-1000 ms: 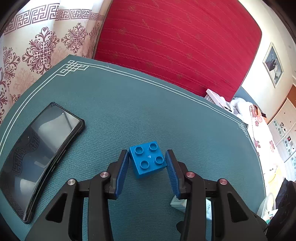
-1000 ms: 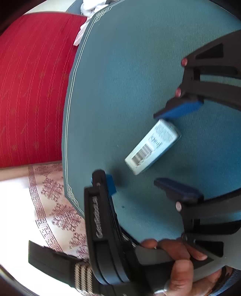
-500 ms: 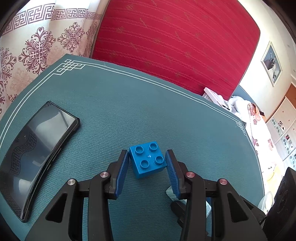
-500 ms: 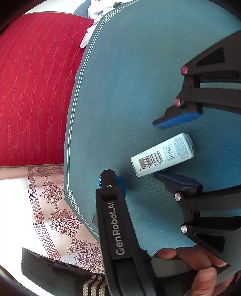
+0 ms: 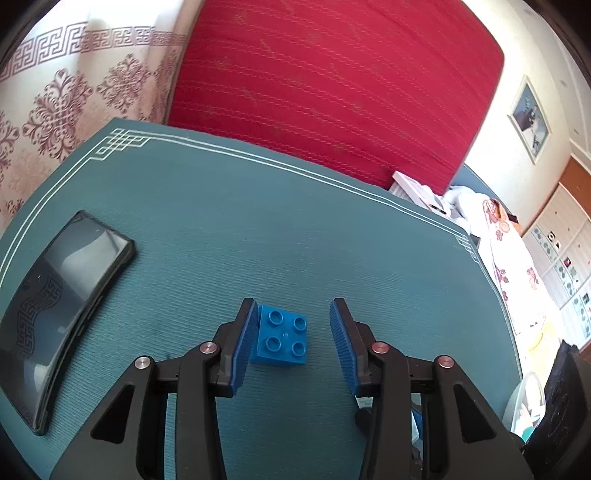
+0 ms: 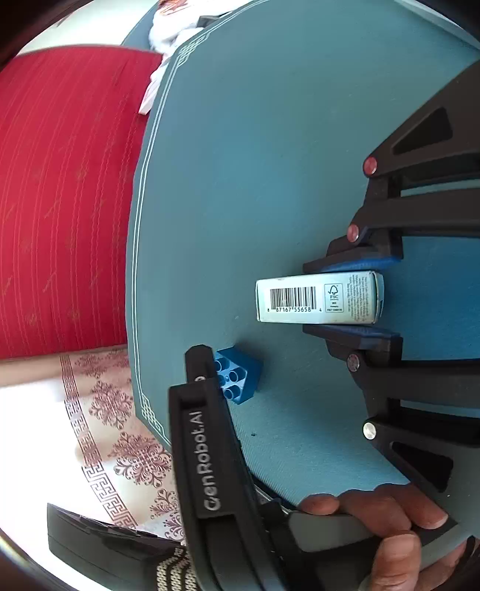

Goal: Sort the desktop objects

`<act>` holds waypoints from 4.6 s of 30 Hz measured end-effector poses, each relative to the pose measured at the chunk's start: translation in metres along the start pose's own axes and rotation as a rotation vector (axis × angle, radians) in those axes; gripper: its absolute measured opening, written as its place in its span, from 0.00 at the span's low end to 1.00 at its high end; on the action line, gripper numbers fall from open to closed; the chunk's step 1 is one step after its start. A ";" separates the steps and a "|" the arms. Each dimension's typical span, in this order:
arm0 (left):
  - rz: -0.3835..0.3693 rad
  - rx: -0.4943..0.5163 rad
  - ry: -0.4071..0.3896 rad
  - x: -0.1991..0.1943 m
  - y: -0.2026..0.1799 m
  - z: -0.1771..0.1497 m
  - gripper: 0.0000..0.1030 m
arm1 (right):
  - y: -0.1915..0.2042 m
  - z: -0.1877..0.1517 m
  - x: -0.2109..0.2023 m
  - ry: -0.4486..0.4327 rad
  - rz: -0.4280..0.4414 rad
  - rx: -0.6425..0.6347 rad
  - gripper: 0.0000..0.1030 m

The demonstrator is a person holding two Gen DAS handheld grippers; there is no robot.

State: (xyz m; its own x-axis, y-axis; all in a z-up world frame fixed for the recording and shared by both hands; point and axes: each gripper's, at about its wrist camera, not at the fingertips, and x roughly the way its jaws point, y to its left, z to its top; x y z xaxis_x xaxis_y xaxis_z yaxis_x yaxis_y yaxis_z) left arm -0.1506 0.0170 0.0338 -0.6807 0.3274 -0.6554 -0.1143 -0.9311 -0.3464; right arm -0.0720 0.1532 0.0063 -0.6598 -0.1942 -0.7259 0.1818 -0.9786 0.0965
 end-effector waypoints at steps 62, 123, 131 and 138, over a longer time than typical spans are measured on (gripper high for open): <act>-0.236 0.290 -0.017 -0.032 -0.111 -0.029 0.36 | -0.051 -0.045 -0.123 -0.155 -0.167 0.185 0.26; -0.454 0.569 0.029 -0.091 -0.214 -0.106 0.36 | -0.178 -0.118 -0.196 -0.132 -0.442 0.475 0.26; -0.462 0.586 0.033 -0.092 -0.218 -0.113 0.36 | -0.176 -0.118 -0.210 -0.161 -0.459 0.479 0.26; -0.467 0.600 0.032 -0.094 -0.221 -0.116 0.36 | -0.168 -0.112 -0.231 -0.218 -0.483 0.448 0.40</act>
State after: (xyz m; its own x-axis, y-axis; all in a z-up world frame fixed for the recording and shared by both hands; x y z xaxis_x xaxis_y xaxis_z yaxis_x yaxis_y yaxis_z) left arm 0.0230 0.2103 0.0940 -0.4446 0.7047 -0.5529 -0.7655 -0.6195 -0.1740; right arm 0.1316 0.3705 0.0814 -0.7309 0.3069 -0.6096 -0.4570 -0.8835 0.1032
